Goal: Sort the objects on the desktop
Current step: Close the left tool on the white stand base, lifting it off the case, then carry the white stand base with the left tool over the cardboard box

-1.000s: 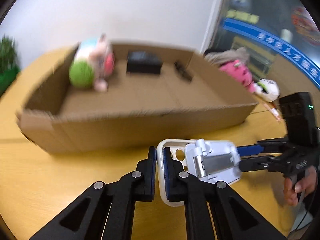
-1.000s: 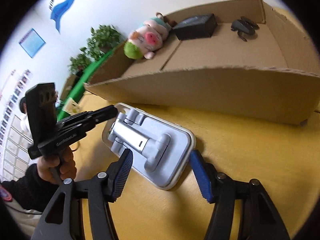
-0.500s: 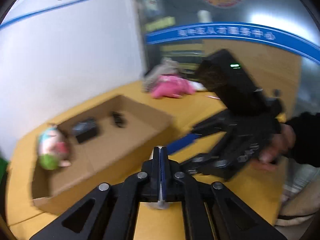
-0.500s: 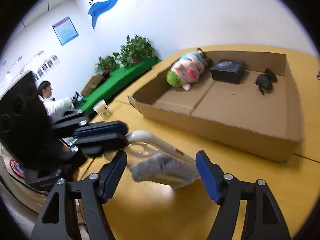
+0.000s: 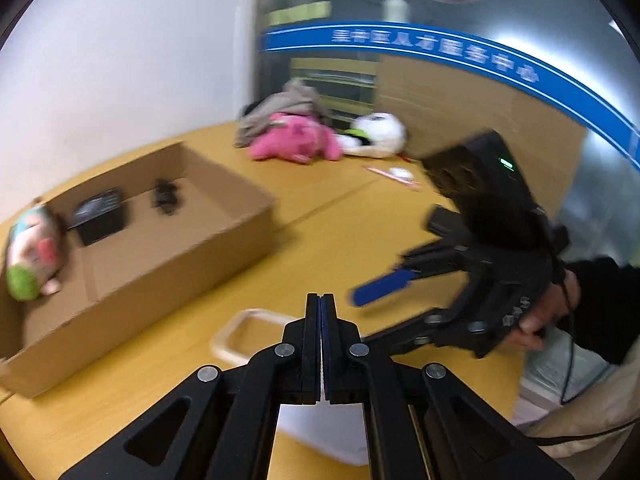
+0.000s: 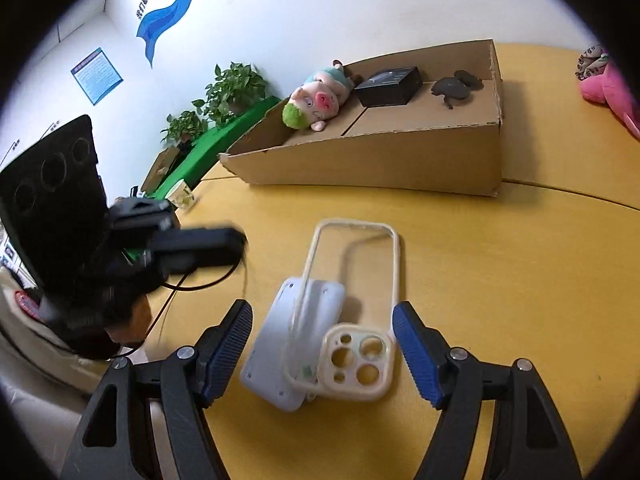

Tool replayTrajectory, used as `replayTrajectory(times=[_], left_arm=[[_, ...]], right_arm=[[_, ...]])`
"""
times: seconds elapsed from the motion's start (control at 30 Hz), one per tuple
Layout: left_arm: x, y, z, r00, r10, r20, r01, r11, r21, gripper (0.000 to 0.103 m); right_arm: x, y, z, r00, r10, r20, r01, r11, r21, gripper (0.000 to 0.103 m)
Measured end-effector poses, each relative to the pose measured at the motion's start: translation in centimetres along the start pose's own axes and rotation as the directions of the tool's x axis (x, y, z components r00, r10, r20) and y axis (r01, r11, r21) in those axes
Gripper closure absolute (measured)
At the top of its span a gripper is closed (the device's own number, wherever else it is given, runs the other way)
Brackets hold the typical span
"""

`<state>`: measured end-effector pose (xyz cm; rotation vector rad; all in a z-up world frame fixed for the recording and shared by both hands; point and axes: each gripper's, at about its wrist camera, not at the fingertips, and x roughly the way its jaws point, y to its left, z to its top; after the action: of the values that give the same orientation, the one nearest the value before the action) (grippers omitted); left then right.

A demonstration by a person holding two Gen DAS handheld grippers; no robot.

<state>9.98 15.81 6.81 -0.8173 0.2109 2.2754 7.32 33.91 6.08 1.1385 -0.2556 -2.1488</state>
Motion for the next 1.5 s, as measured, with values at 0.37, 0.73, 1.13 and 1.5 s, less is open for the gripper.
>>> replayTrajectory(times=[0.37, 0.73, 1.13, 1.5], left_arm=[[2.2, 6.8, -5.7, 0.987, -0.066, -0.147, 0.017, 0.949, -0.315, 0.049], [7.6, 5.3, -4.5, 0.926, -0.311, -0.214, 0.261, 0.937, -0.234, 0.023], [9.5, 4.5, -5.1, 0.845, -0.444, -0.298, 0.368, 0.888, -0.277, 0.06], [6.4, 6.2, -6.3, 0.885, -0.418, -0.206, 0.325, 0.87, -0.371, 0.065]], right_arm=[[2.9, 0.1, -1.9, 0.967, -0.225, -0.119, 0.227, 0.974, 0.0, 0.023], [0.2, -0.5, -1.7, 0.952, -0.288, -0.105, 0.297, 0.951, 0.083, 0.022], [7.6, 7.4, -4.8, 0.918, -0.369, -0.147, 0.353, 0.928, -0.121, 0.027], [9.4, 9.7, -3.3, 0.894, -0.438, -0.097, 0.401, 0.876, -0.267, 0.038]])
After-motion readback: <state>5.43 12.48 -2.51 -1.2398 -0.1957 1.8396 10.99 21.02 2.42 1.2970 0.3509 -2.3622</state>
